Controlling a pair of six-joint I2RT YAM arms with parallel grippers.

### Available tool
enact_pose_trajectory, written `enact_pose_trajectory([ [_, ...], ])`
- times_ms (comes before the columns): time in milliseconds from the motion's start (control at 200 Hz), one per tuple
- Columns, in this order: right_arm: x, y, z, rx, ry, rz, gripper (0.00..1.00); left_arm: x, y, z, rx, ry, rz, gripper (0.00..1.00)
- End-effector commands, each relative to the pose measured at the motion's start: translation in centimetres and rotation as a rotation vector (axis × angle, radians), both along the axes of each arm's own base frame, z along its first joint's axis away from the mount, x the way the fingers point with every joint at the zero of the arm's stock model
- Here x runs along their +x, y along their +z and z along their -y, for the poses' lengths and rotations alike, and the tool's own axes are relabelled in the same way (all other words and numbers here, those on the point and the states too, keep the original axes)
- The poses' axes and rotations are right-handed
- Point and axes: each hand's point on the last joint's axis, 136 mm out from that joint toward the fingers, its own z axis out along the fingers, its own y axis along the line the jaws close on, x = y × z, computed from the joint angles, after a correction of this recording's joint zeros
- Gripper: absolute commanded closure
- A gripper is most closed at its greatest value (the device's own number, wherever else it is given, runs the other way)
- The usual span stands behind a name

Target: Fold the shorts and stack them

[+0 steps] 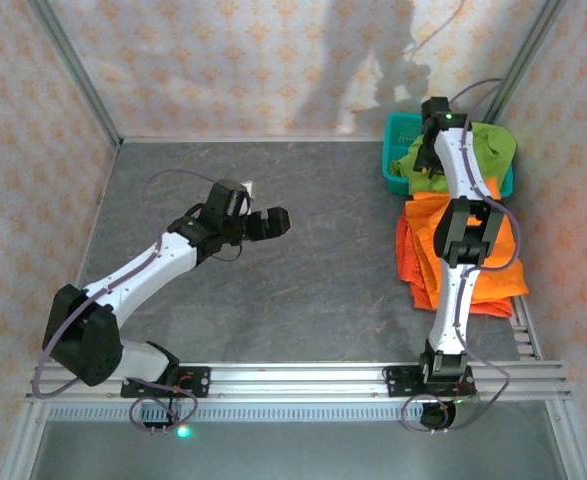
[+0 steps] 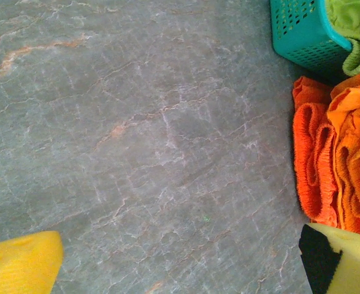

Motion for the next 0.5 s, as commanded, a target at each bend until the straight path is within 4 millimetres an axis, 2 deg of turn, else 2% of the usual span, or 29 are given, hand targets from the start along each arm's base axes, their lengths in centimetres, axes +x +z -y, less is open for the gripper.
enact_pose_trajectory([
  [0, -0.7, 0.5, 1.3, -0.011, -0.038, -0.014, 0.39, 0.1, -0.2, -0.8, 0.011, 0.034, 0.012, 0.0],
  [130, -0.8, 0.3, 1.0, 0.034, -0.039, -0.005, 0.75, 0.2, -0.6, -0.7, 0.011, 0.032, 0.0, 0.0],
  [220, -0.6, 1.7, 0.2, 0.078, -0.027, 0.039, 0.91, 0.2, -0.5, -0.7, 0.012, 0.03, 0.002, 0.0],
  [325, -0.2, 4.7, -1.3, 0.166, -0.012, 0.139, 1.0, 0.3, -0.3, -0.7, 0.014, 0.032, 0.009, 0.0],
  [495, -0.2, 11.3, -3.9, 0.317, 0.021, 0.361, 1.0, 0.3, -0.6, -0.7, 0.009, 0.038, 0.005, 0.0],
])
